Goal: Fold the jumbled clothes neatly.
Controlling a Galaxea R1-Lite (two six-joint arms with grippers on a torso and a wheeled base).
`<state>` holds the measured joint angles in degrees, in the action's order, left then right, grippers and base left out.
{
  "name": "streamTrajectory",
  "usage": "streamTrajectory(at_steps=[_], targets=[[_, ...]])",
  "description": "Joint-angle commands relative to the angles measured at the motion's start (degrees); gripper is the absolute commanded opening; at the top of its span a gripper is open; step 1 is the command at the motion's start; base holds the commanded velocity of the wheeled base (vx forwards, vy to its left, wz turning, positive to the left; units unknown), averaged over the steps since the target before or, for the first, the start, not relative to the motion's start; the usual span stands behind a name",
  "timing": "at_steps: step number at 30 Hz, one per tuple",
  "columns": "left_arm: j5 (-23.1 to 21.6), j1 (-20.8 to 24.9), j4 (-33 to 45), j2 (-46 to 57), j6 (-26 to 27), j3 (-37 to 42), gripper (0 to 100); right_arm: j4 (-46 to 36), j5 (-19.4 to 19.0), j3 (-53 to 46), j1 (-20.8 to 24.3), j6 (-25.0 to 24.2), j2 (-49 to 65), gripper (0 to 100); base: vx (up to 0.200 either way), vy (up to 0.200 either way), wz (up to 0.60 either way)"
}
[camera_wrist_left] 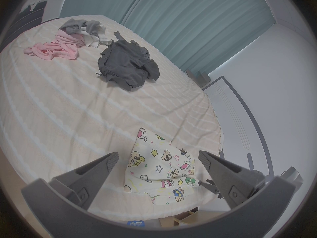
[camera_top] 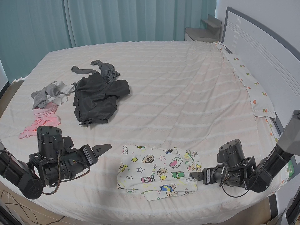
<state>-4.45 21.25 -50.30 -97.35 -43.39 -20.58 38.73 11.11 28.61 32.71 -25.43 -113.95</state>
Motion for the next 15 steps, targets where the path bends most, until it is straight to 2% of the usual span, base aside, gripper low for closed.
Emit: streamTrajectory(at_steps=[1,6,8,11,13,15], targets=[[-0.03,0.02,0.02,-0.03,-0.03,-0.08,100,1.52,-1.97,1.10,-1.33,-0.15,3.12,100,0.000,0.000,0.00],[-0.03,0.02,-0.06,-0.03,-0.03,0.01,100,6.09,-5.04,7.07,-2.65,0.56,2.15,100,0.000,0.000,0.00],[-0.03,0.02,-0.06,-0.03,-0.03,0.01,100,6.62,-9.00,9.71,-2.74,0.82,-0.31,100,0.000,0.000,0.00],[-0.03,0.11,-0.06,-0.12,-0.03,0.01,100,7.33,-17.61,12.61,-3.00,3.02,-3.74,100,0.000,0.000,0.00],[-0.03,0.11,-0.06,-0.12,-0.12,0.01,100,7.15,-20.25,14.10,-3.53,5.30,-5.94,100,0.000,0.000,0.00],[-0.03,0.11,0.02,-0.12,-0.12,0.01,100,6.71,-20.42,15.86,-3.62,8.64,-8.75,100,0.000,0.000,0.00]])
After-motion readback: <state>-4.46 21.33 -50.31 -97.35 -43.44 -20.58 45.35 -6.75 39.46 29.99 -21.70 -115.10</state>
